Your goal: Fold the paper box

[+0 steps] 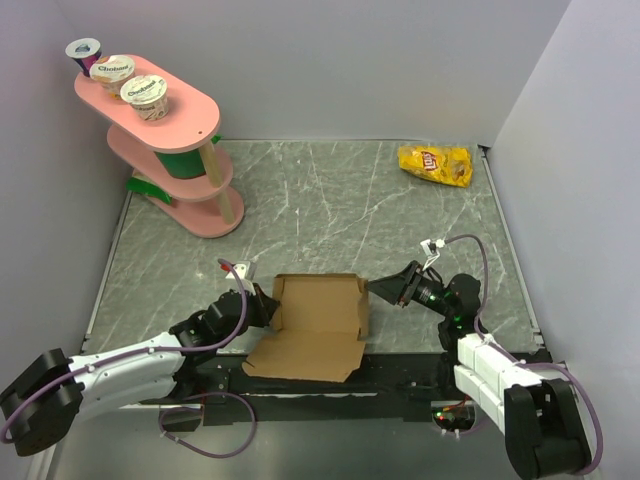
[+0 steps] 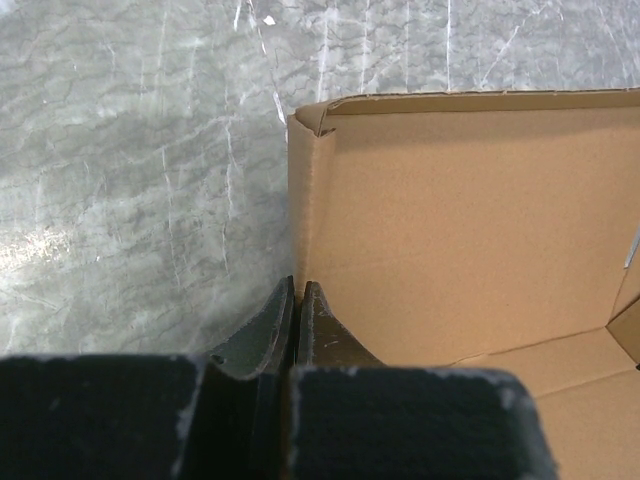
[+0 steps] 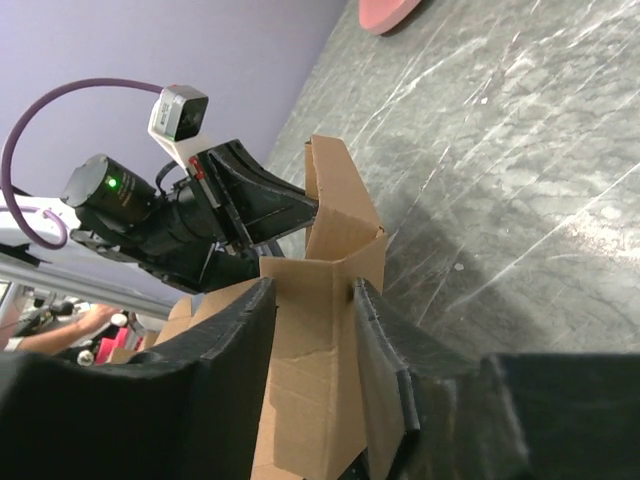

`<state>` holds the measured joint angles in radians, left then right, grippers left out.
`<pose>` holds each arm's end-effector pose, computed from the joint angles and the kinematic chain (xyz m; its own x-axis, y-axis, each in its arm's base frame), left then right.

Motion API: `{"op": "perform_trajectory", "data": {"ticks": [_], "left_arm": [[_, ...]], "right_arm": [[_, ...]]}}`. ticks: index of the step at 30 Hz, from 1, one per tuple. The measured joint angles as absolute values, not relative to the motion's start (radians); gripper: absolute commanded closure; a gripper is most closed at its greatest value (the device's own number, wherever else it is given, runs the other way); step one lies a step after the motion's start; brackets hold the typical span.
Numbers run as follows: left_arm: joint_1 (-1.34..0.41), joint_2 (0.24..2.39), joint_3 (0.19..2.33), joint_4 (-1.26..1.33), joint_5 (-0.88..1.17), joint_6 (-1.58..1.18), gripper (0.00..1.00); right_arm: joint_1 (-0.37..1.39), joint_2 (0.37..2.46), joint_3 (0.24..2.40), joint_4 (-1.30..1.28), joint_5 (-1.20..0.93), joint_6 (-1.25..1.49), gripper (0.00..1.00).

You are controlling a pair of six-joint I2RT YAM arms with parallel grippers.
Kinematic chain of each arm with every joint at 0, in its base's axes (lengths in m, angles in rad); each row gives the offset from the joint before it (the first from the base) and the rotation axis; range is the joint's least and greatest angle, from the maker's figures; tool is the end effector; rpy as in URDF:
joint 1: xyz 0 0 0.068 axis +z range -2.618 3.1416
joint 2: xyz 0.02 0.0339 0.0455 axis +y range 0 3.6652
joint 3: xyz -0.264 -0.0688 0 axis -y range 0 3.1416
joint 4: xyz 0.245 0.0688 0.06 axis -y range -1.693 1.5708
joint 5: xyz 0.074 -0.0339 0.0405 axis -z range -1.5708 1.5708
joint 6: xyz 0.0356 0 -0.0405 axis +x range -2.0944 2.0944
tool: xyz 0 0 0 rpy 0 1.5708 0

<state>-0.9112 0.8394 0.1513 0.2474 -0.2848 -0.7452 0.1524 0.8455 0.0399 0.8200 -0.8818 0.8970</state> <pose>0.1114 -0.1273 0.1546 -0.6008 -0.2872 -0.7460 0.2657 0.8084 -0.5252 0.1485 0.0506 0.1773 -0.6627 0.4009 -0.6326 -0.5473 0.3173 0.7744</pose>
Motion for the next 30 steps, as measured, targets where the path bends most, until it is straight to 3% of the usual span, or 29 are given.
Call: {"op": "perform_trajectory", "data": {"ticks": [13,24,30], "left_arm": [[-0.911,0.888,0.152,0.269,-0.278,-0.727,0.99],[-0.911,0.874,0.150,0.265,-0.278,-0.719,0.99],[-0.911,0.861,0.149,0.255,-0.278,-0.718,0.99]], "right_arm": [[0.187,0.820,0.040,0.756,-0.832,0.865,0.67],[0.231,0.775,0.040,0.619,-0.744,0.801,0.66],[0.233,0.775,0.040,0.571,-0.713,0.772,0.59]]}}
